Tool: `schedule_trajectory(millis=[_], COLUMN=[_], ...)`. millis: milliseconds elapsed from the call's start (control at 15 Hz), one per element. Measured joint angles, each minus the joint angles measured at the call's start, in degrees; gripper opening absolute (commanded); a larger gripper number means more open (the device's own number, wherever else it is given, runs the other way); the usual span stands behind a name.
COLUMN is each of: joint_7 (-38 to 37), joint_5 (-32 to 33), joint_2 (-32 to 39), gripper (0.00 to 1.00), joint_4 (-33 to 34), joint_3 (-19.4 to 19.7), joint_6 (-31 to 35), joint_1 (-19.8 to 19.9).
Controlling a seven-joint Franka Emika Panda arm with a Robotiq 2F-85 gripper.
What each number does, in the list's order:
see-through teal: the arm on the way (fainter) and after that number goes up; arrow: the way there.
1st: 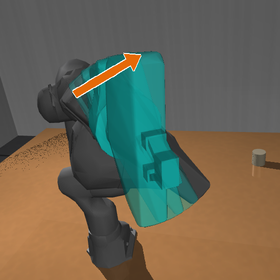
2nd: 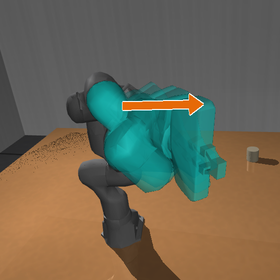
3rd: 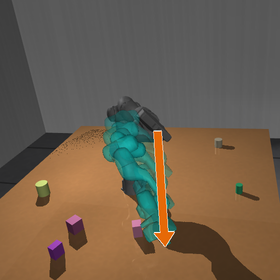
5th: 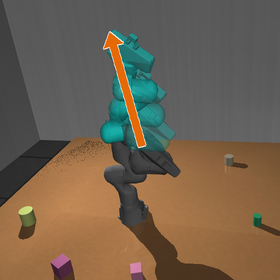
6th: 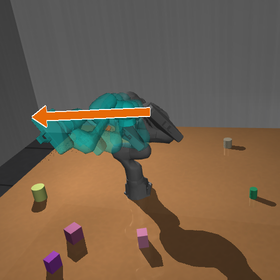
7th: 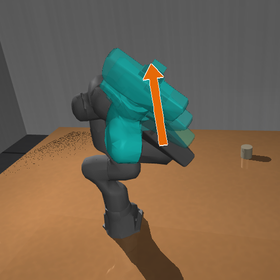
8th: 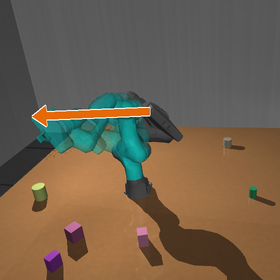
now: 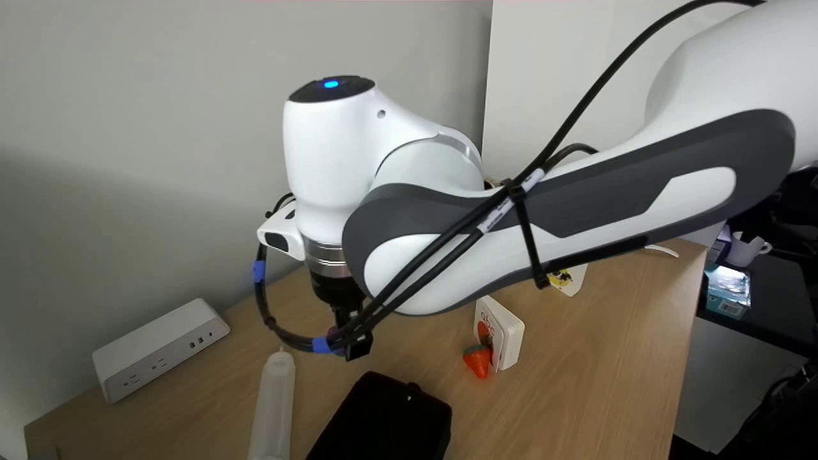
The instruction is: Remove the things from the black box and put them on the table
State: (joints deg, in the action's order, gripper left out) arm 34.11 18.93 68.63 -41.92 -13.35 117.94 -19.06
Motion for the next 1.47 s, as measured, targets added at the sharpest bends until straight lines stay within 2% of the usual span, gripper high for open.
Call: schedule_trajectory(millis=[267,600,667,933,1200,1333,1467], joint_7=[-6.77,-10.46,-10.66,-11.34,-15.59,-20.55,-27.87], joint_5=[-0.19,-0.60,-0.62,-0.62,-0.26,0.91,3.68], joint_2=[-0.21,-0.37,-0.49,-0.96,-3.77,-6.80,-10.68], gripper=[0.28,0.28,0.71,0.99,1.00,1.00,1.00], joint_4=[-4.72,-13.25,-14.78,-19.21,-22.87,-25.27,-28.14], joint_3=[1.06,1.01,0.97,0.71,0.07,0.85,3.32], joint_6=[5.16,14.86,16.31,20.21,20.54,20.53,20.53], joint_1=[2.68,8.39,9.28,11.06,9.55,7.24,4.01])
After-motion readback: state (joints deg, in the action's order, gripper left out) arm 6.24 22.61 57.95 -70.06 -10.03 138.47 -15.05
